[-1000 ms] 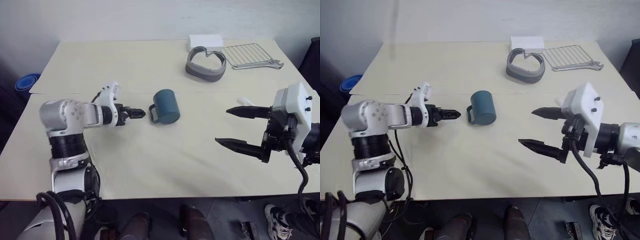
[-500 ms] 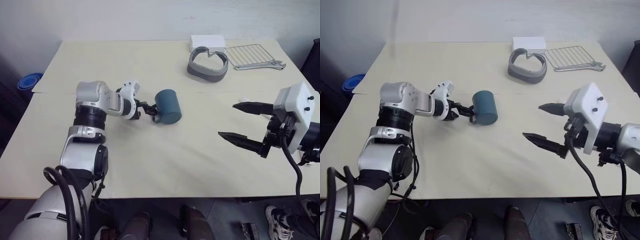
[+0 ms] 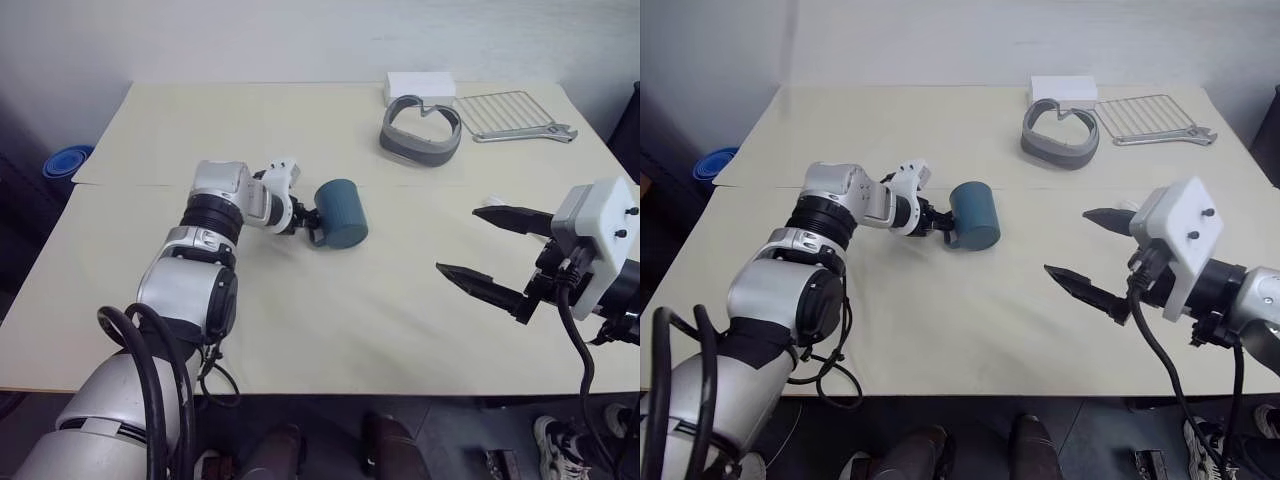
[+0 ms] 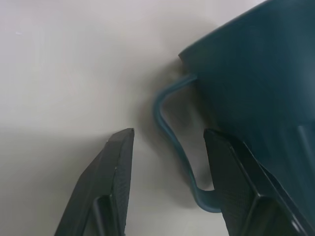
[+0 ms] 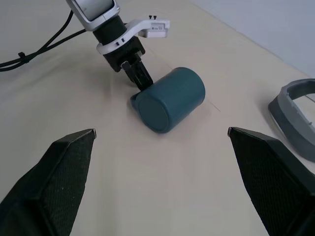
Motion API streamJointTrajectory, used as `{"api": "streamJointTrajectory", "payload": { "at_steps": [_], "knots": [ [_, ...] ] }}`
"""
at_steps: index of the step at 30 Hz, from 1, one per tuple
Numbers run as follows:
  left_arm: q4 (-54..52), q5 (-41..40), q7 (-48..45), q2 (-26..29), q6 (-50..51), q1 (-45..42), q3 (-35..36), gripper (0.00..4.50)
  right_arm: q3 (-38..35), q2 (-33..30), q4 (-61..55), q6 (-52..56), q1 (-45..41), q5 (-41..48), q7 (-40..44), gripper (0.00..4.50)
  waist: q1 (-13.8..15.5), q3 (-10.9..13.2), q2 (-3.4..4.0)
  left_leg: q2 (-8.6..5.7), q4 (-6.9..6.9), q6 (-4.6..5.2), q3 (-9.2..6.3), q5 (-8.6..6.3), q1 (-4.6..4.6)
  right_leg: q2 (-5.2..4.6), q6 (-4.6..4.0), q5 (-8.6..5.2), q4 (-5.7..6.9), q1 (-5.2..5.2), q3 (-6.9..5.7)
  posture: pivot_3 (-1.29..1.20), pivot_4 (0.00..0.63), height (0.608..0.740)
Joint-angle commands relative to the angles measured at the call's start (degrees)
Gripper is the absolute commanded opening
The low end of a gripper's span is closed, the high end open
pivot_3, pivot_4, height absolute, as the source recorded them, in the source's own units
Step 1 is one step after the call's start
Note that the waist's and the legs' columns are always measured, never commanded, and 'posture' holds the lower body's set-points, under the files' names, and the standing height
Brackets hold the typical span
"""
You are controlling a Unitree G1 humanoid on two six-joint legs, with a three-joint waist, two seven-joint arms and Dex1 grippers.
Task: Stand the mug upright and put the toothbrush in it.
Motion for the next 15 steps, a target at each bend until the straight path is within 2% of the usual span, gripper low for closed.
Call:
{"api": "streamJointTrajectory", "payload": {
  "at_steps": [1, 6, 10, 15],
  "knots": [
    [3.2, -0.4, 1.2, -2.6, -0.8, 0.3, 1.5, 2.41, -3.2, -0.7, -2.3, 0.2, 1.9, 1.4, -0.8, 4.50, 0.3, 0.0, -0.01, 0.00, 0.00, 0.00, 0.00, 0.00, 0.00, 0.00, 0.00, 0.00, 0.00, 0.00, 0.00, 0.00, 0.150, 0.740],
    [4.5, 0.5, 1.7, -3.7, -2.2, 0.7, 2.3, 2.41, -4.3, -1.2, -3.6, -0.2, 4.6, 2.0, -0.9, 4.50, 0.5, 0.0, -0.03, -0.06, 0.01, 0.03, 0.02, 0.02, 0.01, -0.02, 0.06, 0.03, -0.03, 0.04, 0.04, 0.00, 0.150, 0.740],
    [5.0, 0.3, 2.6, -3.4, -1.9, 1.0, 3.4, 1.64, -4.7, -1.2, -4.0, -0.2, 4.9, 3.1, -1.8, 4.50, 0.5, 0.0, -0.05, -0.08, 0.02, 0.06, 0.01, 0.03, 0.02, -0.04, 0.09, 0.05, -0.03, 0.06, 0.06, 0.00, 0.150, 0.740],
    [5.1, 0.0, 4.2, -3.0, -1.7, 1.0, 4.9, 0.18, -4.9, -1.4, -4.1, -0.2, 6.2, 2.9, -2.1, 4.50, 0.5, 0.0, -0.05, -0.08, 0.01, 0.06, 0.01, 0.03, 0.02, -0.03, 0.09, 0.05, -0.03, 0.05, 0.06, 0.00, 0.150, 0.740]
  ]
}}
